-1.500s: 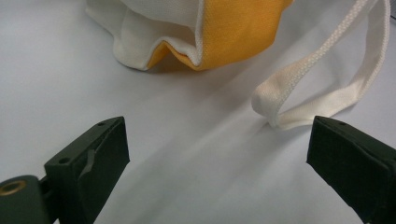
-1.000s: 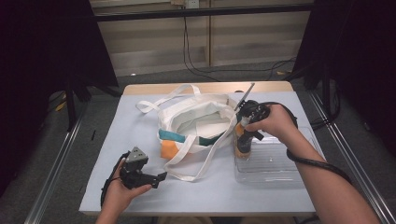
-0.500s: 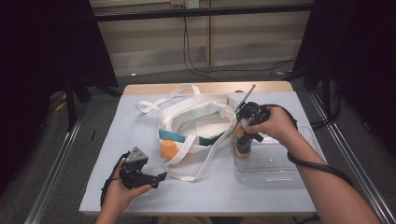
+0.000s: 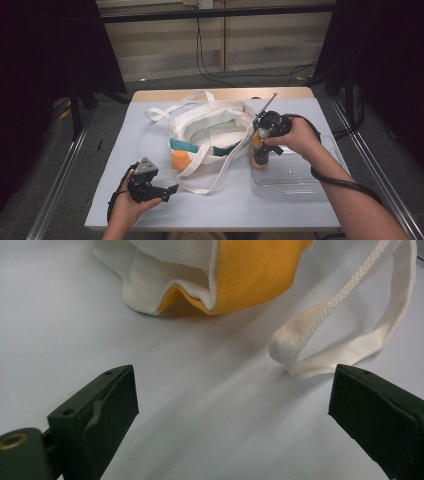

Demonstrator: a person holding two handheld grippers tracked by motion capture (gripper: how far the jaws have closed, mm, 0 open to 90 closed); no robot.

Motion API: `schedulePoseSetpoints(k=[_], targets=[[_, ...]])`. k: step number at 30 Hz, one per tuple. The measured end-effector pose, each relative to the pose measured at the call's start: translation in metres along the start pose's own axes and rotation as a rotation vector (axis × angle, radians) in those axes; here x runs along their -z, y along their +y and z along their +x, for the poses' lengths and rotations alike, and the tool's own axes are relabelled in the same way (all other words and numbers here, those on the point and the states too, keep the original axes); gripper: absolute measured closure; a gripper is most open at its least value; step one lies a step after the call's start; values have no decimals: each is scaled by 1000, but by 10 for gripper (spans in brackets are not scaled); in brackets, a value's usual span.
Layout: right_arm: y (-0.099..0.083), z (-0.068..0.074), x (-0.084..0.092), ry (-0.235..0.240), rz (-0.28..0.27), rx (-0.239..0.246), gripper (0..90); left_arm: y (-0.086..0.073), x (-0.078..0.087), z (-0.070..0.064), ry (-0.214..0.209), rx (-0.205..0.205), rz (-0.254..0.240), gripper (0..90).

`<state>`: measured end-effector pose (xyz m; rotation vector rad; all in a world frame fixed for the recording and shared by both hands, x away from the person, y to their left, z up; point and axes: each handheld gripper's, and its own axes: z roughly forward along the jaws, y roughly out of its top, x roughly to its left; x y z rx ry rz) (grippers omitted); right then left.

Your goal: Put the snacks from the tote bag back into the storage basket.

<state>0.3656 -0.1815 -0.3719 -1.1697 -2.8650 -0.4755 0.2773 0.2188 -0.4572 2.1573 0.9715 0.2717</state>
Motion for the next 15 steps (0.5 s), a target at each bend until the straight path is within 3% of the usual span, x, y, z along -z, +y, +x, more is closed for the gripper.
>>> schedulePoseSetpoints(k=[9, 15], targets=[[-8, 2, 2, -16, -20, -11, 84, -1, 1, -1, -1, -5, 2, 54], [-18, -2, 8, -8, -66, -29, 66, 0, 0, -2, -2, -1, 8, 54]])
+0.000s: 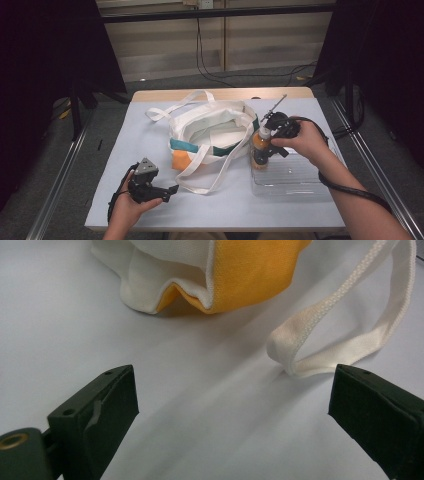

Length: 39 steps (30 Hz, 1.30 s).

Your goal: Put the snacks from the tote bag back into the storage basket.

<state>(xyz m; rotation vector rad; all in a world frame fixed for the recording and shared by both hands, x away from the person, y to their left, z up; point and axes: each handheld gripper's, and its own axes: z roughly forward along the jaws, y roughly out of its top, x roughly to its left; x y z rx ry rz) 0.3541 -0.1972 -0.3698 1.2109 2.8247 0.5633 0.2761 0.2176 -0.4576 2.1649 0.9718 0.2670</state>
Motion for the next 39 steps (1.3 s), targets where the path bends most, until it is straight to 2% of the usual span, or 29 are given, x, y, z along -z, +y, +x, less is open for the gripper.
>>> schedulePoseSetpoints(k=[9, 17, 28, 39], targets=[[-14, -4, 3, 3, -20, 4, 48, 0, -1, -1, 2, 0, 0, 54], [-26, -5, 2, 9, -14, -3, 46, -1, -1, -1, 3, 5, 0, 54], [-38, -5, 2, 20, -17, -5, 45, -1, -1, -2, 4, -2, 8, 54], [-46, -3, -2, 12, -21, 7, 44, -1, -2, -3, 0, 12, -5, 54]])
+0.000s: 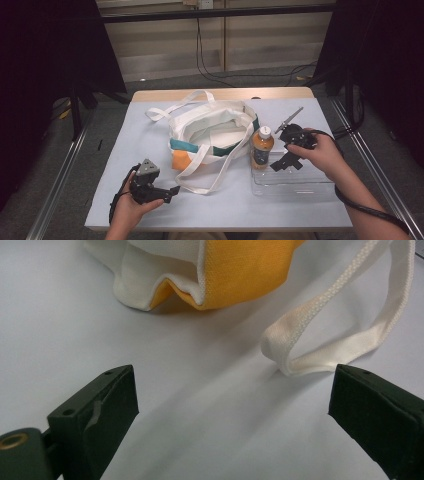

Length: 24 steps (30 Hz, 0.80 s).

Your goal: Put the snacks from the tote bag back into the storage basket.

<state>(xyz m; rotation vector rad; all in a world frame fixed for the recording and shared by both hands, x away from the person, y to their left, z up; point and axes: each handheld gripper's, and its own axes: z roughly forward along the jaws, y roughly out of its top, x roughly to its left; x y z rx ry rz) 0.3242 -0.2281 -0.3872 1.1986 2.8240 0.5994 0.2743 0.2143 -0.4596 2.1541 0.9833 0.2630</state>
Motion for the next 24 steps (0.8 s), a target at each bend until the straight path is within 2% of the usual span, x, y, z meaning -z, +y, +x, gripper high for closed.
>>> schedulePoseSetpoints(k=[10, 24], targets=[[-7, -1, -4, 7, -22, 6, 44, 0, 0, 0, 6, -4, 0, 53], [-19, -3, -9, 21, -48, -27, 44, 0, 0, -1, 1, -7, 8, 53]])
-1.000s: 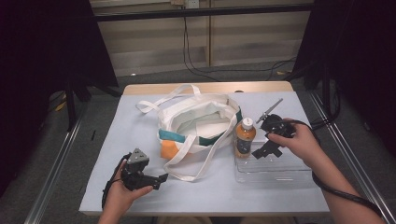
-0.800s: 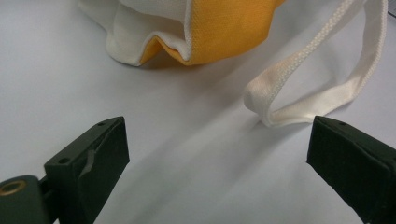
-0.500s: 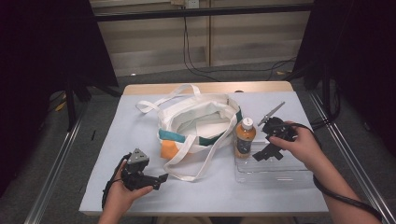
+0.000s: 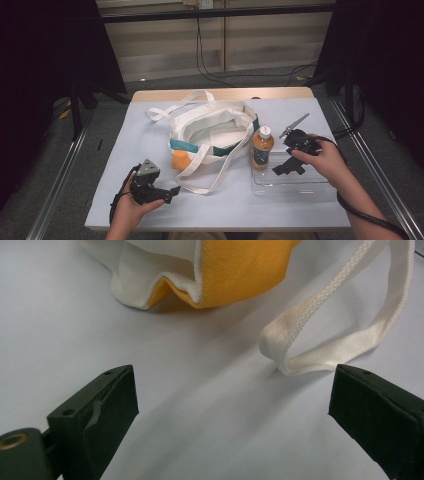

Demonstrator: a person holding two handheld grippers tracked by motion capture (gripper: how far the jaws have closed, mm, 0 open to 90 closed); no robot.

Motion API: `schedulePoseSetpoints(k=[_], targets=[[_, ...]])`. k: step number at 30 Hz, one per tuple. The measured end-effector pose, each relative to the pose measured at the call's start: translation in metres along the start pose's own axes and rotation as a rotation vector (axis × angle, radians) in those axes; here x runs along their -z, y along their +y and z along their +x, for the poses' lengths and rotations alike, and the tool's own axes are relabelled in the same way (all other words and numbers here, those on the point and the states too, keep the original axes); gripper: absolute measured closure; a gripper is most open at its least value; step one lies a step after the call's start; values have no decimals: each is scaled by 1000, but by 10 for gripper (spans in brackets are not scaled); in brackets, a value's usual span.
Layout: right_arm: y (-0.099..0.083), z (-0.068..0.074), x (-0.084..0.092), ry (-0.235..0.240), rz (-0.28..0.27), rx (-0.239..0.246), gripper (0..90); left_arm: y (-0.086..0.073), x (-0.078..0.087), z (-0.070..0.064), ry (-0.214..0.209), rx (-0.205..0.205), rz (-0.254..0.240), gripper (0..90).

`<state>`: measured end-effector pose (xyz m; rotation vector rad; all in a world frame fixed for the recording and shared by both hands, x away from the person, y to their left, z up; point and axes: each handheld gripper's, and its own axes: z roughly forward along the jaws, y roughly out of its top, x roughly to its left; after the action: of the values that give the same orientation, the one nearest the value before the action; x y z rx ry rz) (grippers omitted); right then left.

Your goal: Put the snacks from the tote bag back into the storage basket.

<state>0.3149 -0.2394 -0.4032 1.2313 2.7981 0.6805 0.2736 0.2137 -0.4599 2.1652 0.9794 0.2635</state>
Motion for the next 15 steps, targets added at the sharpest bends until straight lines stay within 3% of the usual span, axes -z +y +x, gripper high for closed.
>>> schedulePoseSetpoints(k=[6, 15], targets=[[-4, -1, -1, 6, -7, -9, 44, 0, 0, 0, -4, 9, -3, 53], [-12, -1, 4, 3, -59, -17, 44, 0, -1, -1, -2, 11, -4, 53]])
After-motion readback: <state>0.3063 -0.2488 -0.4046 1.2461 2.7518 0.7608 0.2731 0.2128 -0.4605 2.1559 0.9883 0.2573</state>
